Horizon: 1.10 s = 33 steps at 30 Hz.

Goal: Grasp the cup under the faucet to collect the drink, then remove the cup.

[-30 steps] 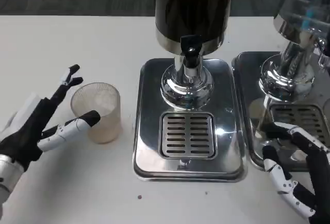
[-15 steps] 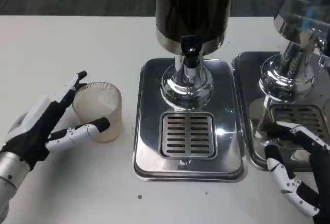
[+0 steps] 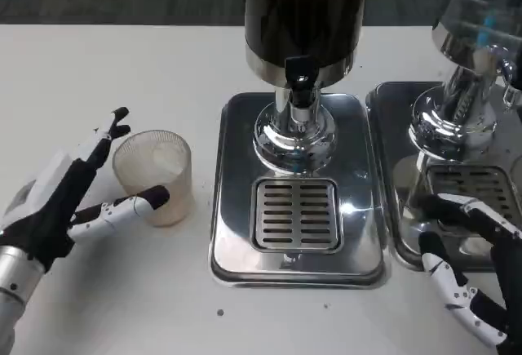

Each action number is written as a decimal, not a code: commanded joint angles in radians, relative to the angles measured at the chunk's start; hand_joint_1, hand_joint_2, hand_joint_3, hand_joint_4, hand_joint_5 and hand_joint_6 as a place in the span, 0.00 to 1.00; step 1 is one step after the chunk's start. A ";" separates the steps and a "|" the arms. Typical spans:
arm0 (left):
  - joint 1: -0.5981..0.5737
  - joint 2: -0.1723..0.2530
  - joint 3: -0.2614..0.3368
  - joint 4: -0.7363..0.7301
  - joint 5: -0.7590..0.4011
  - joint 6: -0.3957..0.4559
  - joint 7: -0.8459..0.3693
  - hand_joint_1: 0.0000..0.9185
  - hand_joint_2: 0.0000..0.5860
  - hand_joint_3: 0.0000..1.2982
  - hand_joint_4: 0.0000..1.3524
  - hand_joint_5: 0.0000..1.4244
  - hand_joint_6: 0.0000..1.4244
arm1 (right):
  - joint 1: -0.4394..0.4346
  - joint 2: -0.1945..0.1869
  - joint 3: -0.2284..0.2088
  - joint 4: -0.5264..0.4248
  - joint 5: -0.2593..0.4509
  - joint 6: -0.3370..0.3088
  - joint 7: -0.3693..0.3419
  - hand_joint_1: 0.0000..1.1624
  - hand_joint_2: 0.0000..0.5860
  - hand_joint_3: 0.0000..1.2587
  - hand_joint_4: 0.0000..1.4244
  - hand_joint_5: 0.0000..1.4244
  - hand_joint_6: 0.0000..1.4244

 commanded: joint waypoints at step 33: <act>-0.032 -0.057 -0.070 -0.012 0.050 0.158 0.022 0.14 0.00 0.00 0.00 0.05 0.05 | 0.022 0.013 -0.002 -0.016 0.020 -0.004 0.019 0.31 0.73 0.35 0.29 0.28 0.25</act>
